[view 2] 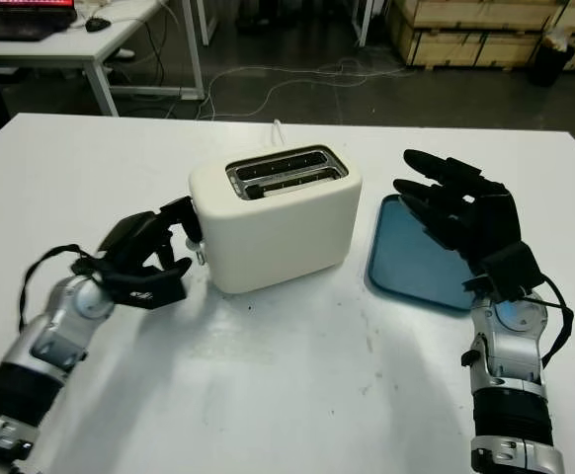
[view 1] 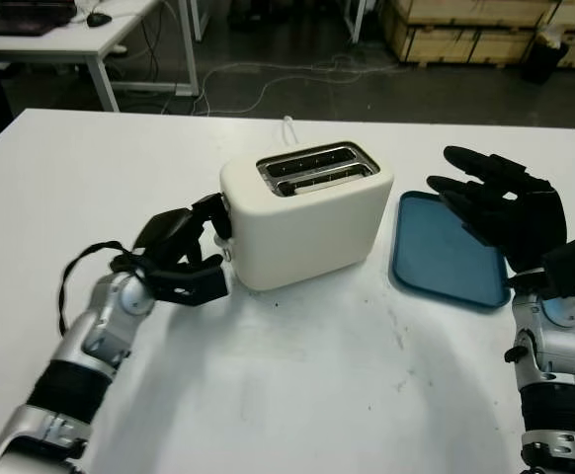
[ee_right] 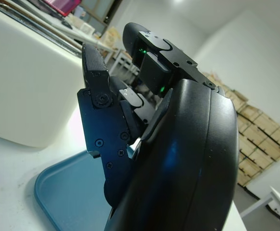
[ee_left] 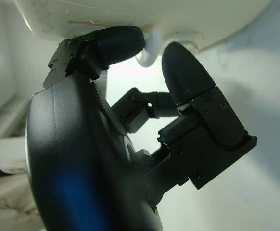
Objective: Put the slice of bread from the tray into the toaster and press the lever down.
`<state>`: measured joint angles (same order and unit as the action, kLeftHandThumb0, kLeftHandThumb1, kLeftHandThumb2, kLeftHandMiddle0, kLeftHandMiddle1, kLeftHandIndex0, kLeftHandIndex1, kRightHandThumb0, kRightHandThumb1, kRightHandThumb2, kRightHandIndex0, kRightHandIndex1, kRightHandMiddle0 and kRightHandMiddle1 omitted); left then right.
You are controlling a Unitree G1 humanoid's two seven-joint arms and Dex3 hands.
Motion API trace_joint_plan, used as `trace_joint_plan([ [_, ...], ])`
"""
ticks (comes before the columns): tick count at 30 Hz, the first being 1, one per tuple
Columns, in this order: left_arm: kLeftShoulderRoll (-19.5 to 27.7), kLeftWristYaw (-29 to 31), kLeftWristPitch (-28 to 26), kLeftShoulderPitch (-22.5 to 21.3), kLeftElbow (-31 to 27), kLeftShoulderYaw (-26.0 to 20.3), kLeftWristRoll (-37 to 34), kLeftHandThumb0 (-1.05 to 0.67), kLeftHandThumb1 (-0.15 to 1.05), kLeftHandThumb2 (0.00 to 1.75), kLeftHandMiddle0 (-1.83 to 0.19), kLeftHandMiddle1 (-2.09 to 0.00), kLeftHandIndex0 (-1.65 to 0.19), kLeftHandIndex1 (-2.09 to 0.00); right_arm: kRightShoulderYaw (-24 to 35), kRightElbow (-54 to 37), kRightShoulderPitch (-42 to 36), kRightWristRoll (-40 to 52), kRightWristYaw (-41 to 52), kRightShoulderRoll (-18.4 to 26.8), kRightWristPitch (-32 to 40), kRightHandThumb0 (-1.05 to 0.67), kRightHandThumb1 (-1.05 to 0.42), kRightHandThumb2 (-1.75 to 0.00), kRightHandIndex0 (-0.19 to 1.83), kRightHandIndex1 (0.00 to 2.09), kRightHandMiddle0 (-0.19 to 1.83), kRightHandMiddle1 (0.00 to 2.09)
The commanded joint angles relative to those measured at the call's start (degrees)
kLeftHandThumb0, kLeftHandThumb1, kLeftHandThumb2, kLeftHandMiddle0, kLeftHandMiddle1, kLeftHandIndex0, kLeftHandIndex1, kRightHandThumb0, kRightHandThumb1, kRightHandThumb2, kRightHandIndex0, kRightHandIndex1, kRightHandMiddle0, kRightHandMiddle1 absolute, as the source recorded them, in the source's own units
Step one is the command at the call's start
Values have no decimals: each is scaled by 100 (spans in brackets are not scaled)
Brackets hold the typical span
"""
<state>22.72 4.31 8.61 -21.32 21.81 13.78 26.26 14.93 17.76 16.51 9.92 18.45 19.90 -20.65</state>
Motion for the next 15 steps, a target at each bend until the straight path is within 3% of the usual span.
trace_joint_plan([
  [1,-484,505,-127,288,461,802,275,-59,7,174,-120,-120,-104,-101,27,-108,-9,49,9,52,-91,-39,-92,-6,95,1,83,1],
  [15,-330,523,-323,345,163,764,256,-49,5,174,-111,-122,-101,-101,5,-132,-9,44,87,23,-163,-37,-92,-7,95,1,83,0],
])
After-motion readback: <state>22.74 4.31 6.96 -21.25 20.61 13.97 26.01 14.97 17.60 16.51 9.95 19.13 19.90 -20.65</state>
